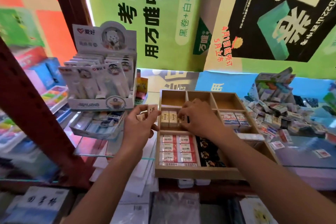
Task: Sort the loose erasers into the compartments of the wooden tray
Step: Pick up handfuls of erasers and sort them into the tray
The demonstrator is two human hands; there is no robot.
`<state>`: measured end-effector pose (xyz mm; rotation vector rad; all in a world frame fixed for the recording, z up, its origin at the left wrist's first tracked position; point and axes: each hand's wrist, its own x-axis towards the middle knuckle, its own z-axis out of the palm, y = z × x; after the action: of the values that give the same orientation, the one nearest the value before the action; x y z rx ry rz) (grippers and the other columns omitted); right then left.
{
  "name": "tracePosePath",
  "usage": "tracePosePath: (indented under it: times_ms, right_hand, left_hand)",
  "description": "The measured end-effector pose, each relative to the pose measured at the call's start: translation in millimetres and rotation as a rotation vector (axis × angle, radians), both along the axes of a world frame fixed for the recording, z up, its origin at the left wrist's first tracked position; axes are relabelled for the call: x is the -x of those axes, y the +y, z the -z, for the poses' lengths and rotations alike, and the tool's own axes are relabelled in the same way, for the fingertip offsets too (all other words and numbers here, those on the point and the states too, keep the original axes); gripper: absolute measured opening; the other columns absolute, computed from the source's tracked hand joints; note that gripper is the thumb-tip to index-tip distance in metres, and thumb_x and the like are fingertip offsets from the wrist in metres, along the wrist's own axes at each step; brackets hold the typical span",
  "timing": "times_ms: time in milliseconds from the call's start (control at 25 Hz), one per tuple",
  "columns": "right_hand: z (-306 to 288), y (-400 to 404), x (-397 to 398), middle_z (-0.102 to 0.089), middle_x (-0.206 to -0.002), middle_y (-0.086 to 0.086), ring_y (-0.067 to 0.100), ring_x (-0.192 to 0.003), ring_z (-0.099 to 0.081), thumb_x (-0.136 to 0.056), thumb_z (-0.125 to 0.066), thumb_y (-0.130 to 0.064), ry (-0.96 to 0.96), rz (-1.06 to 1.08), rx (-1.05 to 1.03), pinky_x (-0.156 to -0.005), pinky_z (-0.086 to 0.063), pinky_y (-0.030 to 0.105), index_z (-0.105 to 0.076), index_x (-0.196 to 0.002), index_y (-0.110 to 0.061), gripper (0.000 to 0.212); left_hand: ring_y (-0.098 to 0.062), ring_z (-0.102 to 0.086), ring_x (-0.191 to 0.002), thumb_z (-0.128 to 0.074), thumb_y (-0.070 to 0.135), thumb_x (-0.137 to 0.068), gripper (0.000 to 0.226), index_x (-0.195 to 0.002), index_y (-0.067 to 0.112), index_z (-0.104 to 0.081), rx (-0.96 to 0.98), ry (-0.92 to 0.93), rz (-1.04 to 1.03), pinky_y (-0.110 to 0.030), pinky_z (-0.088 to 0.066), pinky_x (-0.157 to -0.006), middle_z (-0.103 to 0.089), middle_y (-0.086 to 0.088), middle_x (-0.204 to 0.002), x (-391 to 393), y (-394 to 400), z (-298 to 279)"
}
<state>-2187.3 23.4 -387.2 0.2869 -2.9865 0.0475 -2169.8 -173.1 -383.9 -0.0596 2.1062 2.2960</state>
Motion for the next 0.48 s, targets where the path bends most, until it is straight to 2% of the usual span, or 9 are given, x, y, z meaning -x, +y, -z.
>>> tracePosePath:
  times_ms: [80,120,200,240,280,360,400,480]
  right_hand:
    - [-1,-1,0,-0.063,-0.119,-0.006,0.019,-0.111,-0.049,-0.089,-0.065,-0.042,0.001,0.002,0.014,-0.089,-0.041,0.038,-0.07,-0.115,-0.031,0.028]
    - [-3,0,-1,-0.065,-0.118,-0.007,0.017,-0.11,-0.052,-0.088,-0.066,-0.041,-0.011,0.004,0.124,-0.09,-0.044,0.037,-0.071,-0.114,-0.031,0.028]
    - [-11,2,-3,-0.069,-0.112,-0.007,0.011,-0.104,-0.059,-0.087,-0.069,-0.033,-0.019,0.047,0.5,-0.089,-0.05,0.032,-0.071,-0.114,-0.027,0.028]
    - [-16,3,-5,-0.07,-0.107,-0.007,0.009,-0.099,-0.061,-0.087,-0.069,-0.03,-0.006,0.072,0.599,-0.087,-0.051,0.03,-0.07,-0.112,-0.026,0.025]
    - [-18,4,-5,-0.07,-0.103,-0.007,0.01,-0.096,-0.061,-0.087,-0.067,-0.028,0.012,0.085,0.553,-0.087,-0.052,0.032,-0.07,-0.107,-0.026,0.021]
    - [-18,8,-6,-0.07,-0.102,-0.003,0.016,-0.098,-0.06,-0.087,-0.062,-0.028,-0.013,0.094,0.265,-0.09,-0.052,0.04,-0.07,-0.105,-0.029,0.02]
    - [-17,7,-8,-0.07,-0.106,-0.002,0.018,-0.101,-0.059,-0.087,-0.061,-0.029,-0.044,0.076,0.16,-0.092,-0.05,0.039,-0.07,-0.109,-0.031,0.024]
    - [-15,5,-11,-0.069,-0.112,-0.004,0.016,-0.106,-0.058,-0.088,-0.061,-0.029,-0.127,0.047,0.153,-0.092,-0.048,0.035,-0.066,-0.121,-0.032,0.033]
  left_hand:
    - [-0.007,-0.06,-0.054,-0.071,0.02,-0.089,0.012,-0.097,0.026,-0.064,0.009,-0.003,-0.02,-0.024,-0.044,-0.047,-0.072,-0.001,-0.08,0,2,1]
    - [-0.005,-0.06,-0.055,-0.071,0.021,-0.089,0.012,-0.099,0.025,-0.065,0.021,-0.001,-0.02,-0.023,-0.045,-0.046,-0.072,0.0,-0.08,1,3,1]
    - [-0.004,-0.062,-0.059,-0.073,0.024,-0.088,0.016,-0.103,0.022,-0.068,0.061,0.021,0.025,-0.019,-0.044,-0.045,-0.072,-0.001,-0.085,1,6,-2]
    - [-0.003,-0.063,-0.06,-0.074,0.023,-0.087,0.016,-0.103,0.021,-0.069,0.081,0.044,0.053,-0.017,-0.044,-0.045,-0.072,-0.001,-0.088,0,9,-3]
    - [-0.002,-0.064,-0.06,-0.074,0.022,-0.087,0.016,-0.102,0.02,-0.069,0.096,0.066,0.068,-0.015,-0.044,-0.045,-0.072,-0.001,-0.089,0,12,-5]
    - [0.0,-0.068,-0.064,-0.073,0.021,-0.087,0.017,-0.103,0.022,-0.067,0.103,0.073,0.063,-0.013,-0.046,-0.047,-0.072,0.001,-0.093,1,18,-7]
    - [-0.001,-0.07,-0.069,-0.073,0.022,-0.087,0.019,-0.105,0.023,-0.066,0.096,0.064,0.059,-0.014,-0.048,-0.05,-0.072,0.001,-0.096,1,19,-7]
    - [-0.007,-0.072,-0.077,-0.073,0.024,-0.087,0.022,-0.108,0.024,-0.065,0.111,0.051,0.06,-0.017,-0.052,-0.054,-0.071,0.001,-0.101,3,21,-5]
